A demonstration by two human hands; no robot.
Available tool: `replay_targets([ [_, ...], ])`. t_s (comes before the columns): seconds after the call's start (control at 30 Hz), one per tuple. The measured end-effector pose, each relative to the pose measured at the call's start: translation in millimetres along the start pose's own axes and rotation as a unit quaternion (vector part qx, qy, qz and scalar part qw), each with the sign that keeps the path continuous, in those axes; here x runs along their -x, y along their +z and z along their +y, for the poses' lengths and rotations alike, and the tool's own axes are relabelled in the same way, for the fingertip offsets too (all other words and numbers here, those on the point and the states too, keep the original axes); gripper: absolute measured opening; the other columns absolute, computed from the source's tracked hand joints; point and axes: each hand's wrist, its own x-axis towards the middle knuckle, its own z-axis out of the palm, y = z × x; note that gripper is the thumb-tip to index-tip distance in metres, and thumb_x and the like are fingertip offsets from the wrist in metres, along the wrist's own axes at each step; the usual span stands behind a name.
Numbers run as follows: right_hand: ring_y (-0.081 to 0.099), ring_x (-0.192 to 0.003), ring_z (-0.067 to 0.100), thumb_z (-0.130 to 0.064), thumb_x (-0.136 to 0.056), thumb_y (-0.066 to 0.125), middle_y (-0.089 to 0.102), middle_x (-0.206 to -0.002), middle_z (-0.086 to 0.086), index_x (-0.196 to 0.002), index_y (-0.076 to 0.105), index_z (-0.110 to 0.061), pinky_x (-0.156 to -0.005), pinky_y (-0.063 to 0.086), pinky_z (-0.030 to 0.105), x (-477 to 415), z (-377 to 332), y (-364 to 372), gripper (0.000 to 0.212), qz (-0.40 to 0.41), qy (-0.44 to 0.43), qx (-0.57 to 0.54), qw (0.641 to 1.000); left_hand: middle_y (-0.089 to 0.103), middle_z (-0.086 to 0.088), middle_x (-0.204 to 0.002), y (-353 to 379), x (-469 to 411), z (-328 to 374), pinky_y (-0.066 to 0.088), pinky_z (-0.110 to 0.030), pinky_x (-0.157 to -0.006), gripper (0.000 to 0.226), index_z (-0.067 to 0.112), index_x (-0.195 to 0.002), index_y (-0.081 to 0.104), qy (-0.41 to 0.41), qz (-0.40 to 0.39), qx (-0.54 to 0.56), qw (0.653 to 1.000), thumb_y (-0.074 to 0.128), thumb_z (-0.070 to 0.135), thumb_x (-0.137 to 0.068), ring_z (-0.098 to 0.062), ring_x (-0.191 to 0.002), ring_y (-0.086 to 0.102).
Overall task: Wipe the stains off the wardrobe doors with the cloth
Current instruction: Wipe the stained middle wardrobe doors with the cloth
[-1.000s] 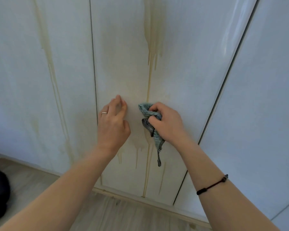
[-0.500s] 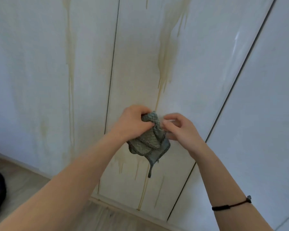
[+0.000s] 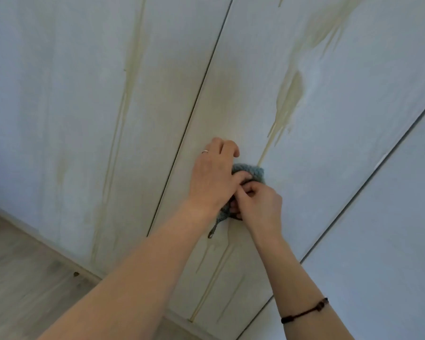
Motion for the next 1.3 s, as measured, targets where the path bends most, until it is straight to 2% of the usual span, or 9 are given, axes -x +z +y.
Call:
replay_targets([
  [0.13, 0.067, -0.056, 0.01, -0.065, -0.087, 0.055, 0.064, -0.049, -0.009, -0.058, 0.065, -0.023, -0.069, 0.057, 0.037, -55.4, -31.1, -32.0, 0.051, 0.129, -0.047, 0.155, 0.978, 0.057, -0.004, -0.114, -16.9, -0.9, -28.8, 0.049, -0.039, -0.077, 0.024, 0.014, -0.111, 0.062, 0.003, 0.078, -0.069, 0.995, 0.065, 0.025, -0.089, -0.024, -0.098, 0.056],
  [0.23, 0.066, -0.06, 0.013, -0.071, -0.084, 0.048, 0.063, -0.048, -0.008, -0.062, 0.063, -0.023, -0.068, 0.055, 0.034, -73.2, -48.5, -33.7, 0.054, 0.145, -0.061, 0.237, 0.959, 0.054, -0.008, -0.133, -26.6, 9.6, -50.2, 0.047, -0.042, -0.086, 0.046, 0.012, -0.125, 0.058, -0.002, 0.061, -0.133, 0.989, 0.055, 0.004, -0.079, -0.029, -0.117, 0.053],
  [0.4, 0.059, -0.066, 0.021, -0.064, -0.096, 0.046, 0.058, -0.063, -0.006, -0.069, 0.063, -0.021, -0.055, 0.04, 0.029, -2.5, 14.0, 6.0, 0.054, -0.078, -0.148, 0.457, 0.874, 0.041, -0.012, -0.149, -36.6, 32.8, -70.4, 0.046, -0.043, -0.095, 0.067, 0.009, -0.137, 0.047, -0.009, -0.031, -0.186, 0.982, 0.049, 0.003, -0.07, -0.032, -0.134, 0.042],
  [0.5, 0.053, -0.066, 0.02, -0.056, -0.102, 0.04, 0.065, -0.075, -0.002, -0.081, 0.069, -0.02, -0.058, 0.036, 0.03, 47.0, 60.0, -0.1, 0.05, -0.201, -0.119, 0.522, 0.82, 0.03, -0.016, -0.158, -36.5, 35.4, -69.6, 0.049, -0.043, -0.093, 0.078, 0.005, -0.145, 0.037, -0.031, -0.103, -0.206, 0.973, 0.046, 0.006, -0.068, -0.033, -0.141, 0.037],
  [0.6, 0.051, -0.067, 0.019, -0.05, -0.102, 0.044, 0.059, -0.072, -0.003, -0.078, 0.067, -0.018, -0.061, 0.044, 0.031, 47.7, 61.6, -27.5, 0.046, -0.188, -0.042, 0.494, 0.848, 0.007, -0.019, -0.165, -32.2, 43.7, -65.9, 0.045, -0.043, -0.104, 0.084, 0.001, -0.156, 0.014, -0.066, -0.158, -0.234, 0.957, 0.037, 0.01, -0.075, -0.037, -0.149, 0.021],
  [0.87, 0.064, -0.066, 0.026, -0.05, -0.089, 0.02, 0.068, -0.064, 0.004, -0.067, 0.061, -0.015, -0.073, 0.055, 0.043, -51.4, 0.2, -90.9, 0.059, 0.094, -0.027, 0.349, 0.932, -0.008, -0.018, -0.165, -13.9, 46.2, -64.1, 0.042, -0.043, -0.107, 0.096, 0.0, -0.157, -0.001, -0.091, -0.173, -0.24, 0.951, 0.054, 0.009, -0.079, -0.039, -0.152, 0.007],
  [0.97, 0.059, -0.058, 0.022, -0.062, -0.095, 0.024, 0.062, -0.058, -0.001, -0.062, 0.058, -0.018, -0.065, 0.053, 0.036, -12.8, 17.3, -55.2, 0.064, 0.008, -0.038, 0.389, 0.92, -0.007, -0.019, -0.165, -14.2, 42.7, -62.6, 0.043, -0.043, -0.106, 0.094, 0.0, -0.157, -0.001, -0.092, -0.183, -0.24, 0.949, 0.052, 0.011, -0.079, -0.039, -0.152, 0.008],
  [1.1, 0.052, -0.055, 0.014, -0.082, -0.088, 0.04, 0.052, -0.056, -0.005, -0.053, 0.053, -0.017, -0.054, 0.048, 0.029, 52.9, 69.9, -35.4, 0.074, -0.18, 0.023, 0.516, 0.837, -0.015, -0.016, -0.165, -16.6, 41.3, -65.8, 0.039, -0.043, -0.111, 0.098, 0.002, -0.157, -0.006, -0.096, -0.196, -0.213, 0.952, 0.055, 0.016, -0.081, -0.038, -0.153, 0.002],
  [1.3, 0.068, -0.067, 0.021, -0.073, -0.094, 0.04, 0.065, -0.058, -0.003, -0.059, 0.07, -0.015, -0.069, 0.054, 0.031, -14.2, 29.0, -76.2, 0.074, -0.035, -0.002, 0.439, 0.898, -0.023, -0.005, -0.164, -22.3, 44.4, -69.7, 0.037, -0.035, -0.114, 0.107, 0.01, -0.158, -0.011, -0.094, -0.2, -0.132, 0.966, 0.059, 0.011, -0.077, -0.03, -0.153, -0.01],
])
